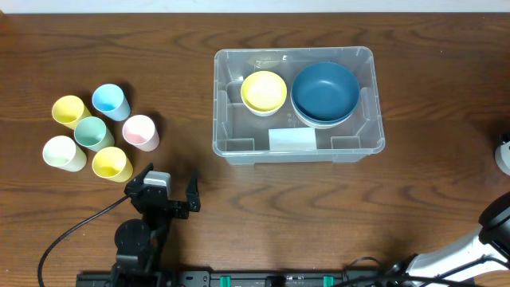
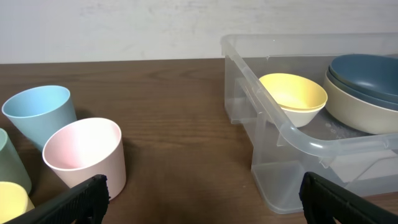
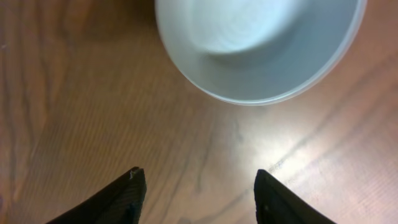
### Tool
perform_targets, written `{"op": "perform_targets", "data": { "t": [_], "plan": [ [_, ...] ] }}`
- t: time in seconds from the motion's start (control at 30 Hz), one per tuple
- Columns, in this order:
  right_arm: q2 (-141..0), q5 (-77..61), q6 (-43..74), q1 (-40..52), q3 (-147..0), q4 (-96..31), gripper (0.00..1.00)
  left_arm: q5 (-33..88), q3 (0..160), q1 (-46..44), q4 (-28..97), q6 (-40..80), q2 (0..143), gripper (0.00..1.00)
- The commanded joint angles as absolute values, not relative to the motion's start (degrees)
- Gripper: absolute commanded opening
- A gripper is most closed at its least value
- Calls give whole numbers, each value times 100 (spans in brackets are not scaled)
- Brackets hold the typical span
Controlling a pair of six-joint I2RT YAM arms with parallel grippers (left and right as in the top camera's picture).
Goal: Pack container
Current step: 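Move the right gripper to the second white bowl and grasp it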
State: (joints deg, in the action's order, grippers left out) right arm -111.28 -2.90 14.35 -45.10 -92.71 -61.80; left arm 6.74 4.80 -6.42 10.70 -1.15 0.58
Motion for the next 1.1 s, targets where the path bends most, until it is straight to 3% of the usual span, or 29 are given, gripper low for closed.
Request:
{"op": "perform_targets", "data": {
  "t": [0.0,0.23,1.07],
  "plan": [
    [-11166,-718,762,-4523,-9203,-6010,54,753,386,-617,1253,-126,23,98],
    [-11168,-683,-121,-4506,-9203,-5688,54,751,386,-617,1253,-126,23,98],
    [-11170,5,-178,-4622,-7924,-3879,52,751,386,-617,1253,-126,23,98]
  ]
}}
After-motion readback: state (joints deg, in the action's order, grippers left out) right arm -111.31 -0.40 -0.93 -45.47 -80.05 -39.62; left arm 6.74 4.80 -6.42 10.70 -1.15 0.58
